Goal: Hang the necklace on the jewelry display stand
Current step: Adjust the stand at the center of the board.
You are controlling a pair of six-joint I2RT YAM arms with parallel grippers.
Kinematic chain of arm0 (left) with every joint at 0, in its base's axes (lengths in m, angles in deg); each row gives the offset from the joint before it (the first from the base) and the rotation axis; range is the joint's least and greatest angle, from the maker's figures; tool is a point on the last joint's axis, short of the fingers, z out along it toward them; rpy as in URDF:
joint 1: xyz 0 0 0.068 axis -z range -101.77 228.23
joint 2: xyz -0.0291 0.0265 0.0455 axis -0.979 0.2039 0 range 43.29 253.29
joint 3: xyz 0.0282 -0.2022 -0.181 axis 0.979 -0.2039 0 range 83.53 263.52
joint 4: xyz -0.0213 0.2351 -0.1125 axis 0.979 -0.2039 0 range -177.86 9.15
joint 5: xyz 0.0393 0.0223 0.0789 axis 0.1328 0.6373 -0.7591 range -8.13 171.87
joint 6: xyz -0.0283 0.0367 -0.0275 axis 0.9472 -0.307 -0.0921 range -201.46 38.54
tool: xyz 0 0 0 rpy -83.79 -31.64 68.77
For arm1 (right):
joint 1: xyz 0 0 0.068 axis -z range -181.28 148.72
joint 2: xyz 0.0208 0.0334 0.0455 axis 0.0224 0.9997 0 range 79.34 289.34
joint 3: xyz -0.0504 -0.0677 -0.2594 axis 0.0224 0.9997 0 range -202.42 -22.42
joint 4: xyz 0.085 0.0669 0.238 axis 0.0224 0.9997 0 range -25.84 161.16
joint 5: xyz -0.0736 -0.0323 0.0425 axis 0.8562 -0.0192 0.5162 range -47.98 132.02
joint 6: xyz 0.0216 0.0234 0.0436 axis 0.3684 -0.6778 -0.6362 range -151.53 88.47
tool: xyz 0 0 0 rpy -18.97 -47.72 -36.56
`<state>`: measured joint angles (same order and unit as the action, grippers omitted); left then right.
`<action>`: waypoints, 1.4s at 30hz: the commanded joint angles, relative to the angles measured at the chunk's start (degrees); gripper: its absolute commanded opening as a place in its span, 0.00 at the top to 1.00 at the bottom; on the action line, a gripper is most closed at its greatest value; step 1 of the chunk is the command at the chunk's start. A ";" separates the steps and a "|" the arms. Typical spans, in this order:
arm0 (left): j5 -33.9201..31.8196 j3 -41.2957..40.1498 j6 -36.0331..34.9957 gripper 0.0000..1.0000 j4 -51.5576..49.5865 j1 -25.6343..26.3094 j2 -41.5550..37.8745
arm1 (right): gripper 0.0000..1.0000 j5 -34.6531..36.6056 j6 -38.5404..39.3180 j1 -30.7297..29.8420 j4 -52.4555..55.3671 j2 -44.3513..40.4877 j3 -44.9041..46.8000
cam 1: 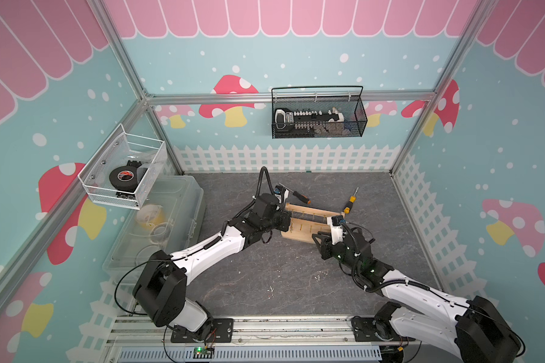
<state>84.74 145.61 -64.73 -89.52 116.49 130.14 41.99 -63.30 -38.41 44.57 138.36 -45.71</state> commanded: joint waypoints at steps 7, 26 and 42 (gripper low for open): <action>0.40 1.53 0.22 1.00 -0.89 0.08 -1.16 | 0.76 0.67 -1.19 7.47 10.72 -6.63 1.32; 0.48 1.90 -0.03 1.00 -0.95 0.19 -0.98 | 0.81 -6.45 4.01 17.16 7.10 5.09 -3.61; 1.12 2.95 0.23 1.00 -1.78 0.28 -0.12 | 0.81 -8.15 8.86 20.69 4.28 12.15 -7.82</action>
<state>85.16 146.68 -64.71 -90.48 116.56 130.07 34.99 -56.33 -18.38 50.80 149.18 -51.28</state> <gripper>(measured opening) 0.050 0.194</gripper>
